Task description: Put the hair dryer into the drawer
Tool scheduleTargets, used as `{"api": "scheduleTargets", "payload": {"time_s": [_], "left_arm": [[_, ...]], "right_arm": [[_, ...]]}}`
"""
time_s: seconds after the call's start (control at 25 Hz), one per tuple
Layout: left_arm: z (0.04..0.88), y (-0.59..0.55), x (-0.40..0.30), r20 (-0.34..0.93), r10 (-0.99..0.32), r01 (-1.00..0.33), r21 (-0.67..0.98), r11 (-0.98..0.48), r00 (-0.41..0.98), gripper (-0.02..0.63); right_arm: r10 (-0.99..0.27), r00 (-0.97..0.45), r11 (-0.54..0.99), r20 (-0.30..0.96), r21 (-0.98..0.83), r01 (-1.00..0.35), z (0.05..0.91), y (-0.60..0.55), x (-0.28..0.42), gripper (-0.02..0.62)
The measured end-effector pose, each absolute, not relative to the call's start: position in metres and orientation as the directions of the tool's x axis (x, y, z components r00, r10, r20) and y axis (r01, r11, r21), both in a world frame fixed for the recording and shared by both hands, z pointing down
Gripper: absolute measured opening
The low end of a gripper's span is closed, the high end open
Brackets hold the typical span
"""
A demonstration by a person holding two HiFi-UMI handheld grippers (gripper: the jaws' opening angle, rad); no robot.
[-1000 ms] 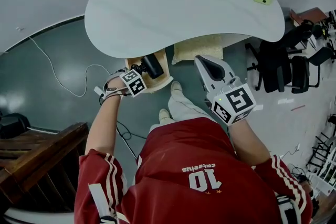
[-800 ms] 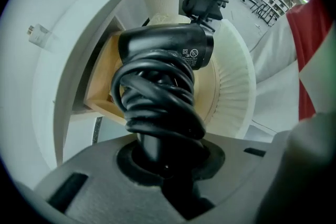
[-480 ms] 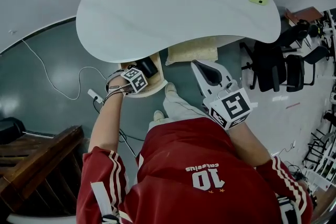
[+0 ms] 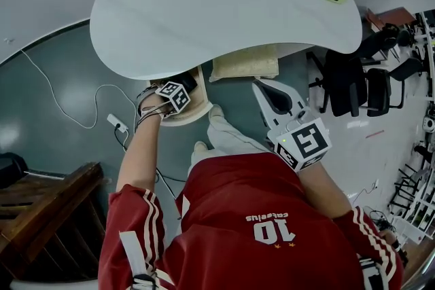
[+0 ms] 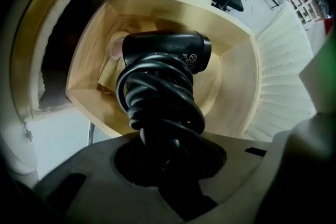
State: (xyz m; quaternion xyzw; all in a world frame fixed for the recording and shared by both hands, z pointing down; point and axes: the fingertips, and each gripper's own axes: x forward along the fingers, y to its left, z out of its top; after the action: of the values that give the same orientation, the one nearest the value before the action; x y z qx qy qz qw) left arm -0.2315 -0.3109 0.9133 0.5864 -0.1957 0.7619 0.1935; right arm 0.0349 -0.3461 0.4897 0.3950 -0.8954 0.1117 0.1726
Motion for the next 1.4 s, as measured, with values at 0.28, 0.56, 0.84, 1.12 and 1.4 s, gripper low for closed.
{"api": "scheduleTargets", "payload": {"time_s": [0.28, 0.56, 0.84, 1.12, 1.4], "left_arm": [[0.915, -0.314, -0.224, 0.983, 0.001, -0.563, -0.105, -0.820, -0.184, 0.192], [0.891, -0.314, -0.219, 0.990, -0.051, -0.558, -0.116, -0.822, -0.131, 0.201], [0.877, -0.302, -0.199, 1.000, 0.028, -0.627, 0.017, -0.779, -0.008, 0.179], [0.888, -0.315, -0.199, 0.998, -0.018, -0.730, -0.051, -0.682, -0.053, 0.172], [0.897, -0.336, -0.201, 0.998, -0.054, -0.823, -0.065, -0.564, -0.042, 0.171]], "right_arm": [[-0.678, -0.615, 0.652, 0.402, -0.056, -0.756, 0.491, -0.338, 0.036, 0.006], [-0.674, -0.630, 0.666, 0.387, -0.051, -0.744, 0.484, -0.325, 0.027, 0.006], [-0.675, -0.634, 0.658, 0.378, -0.079, -0.749, 0.482, -0.320, 0.027, 0.006], [-0.681, -0.625, 0.643, 0.381, -0.096, -0.760, 0.484, -0.319, 0.033, 0.006], [-0.700, -0.597, 0.617, 0.391, -0.089, -0.782, 0.486, -0.321, 0.044, 0.006]]}}
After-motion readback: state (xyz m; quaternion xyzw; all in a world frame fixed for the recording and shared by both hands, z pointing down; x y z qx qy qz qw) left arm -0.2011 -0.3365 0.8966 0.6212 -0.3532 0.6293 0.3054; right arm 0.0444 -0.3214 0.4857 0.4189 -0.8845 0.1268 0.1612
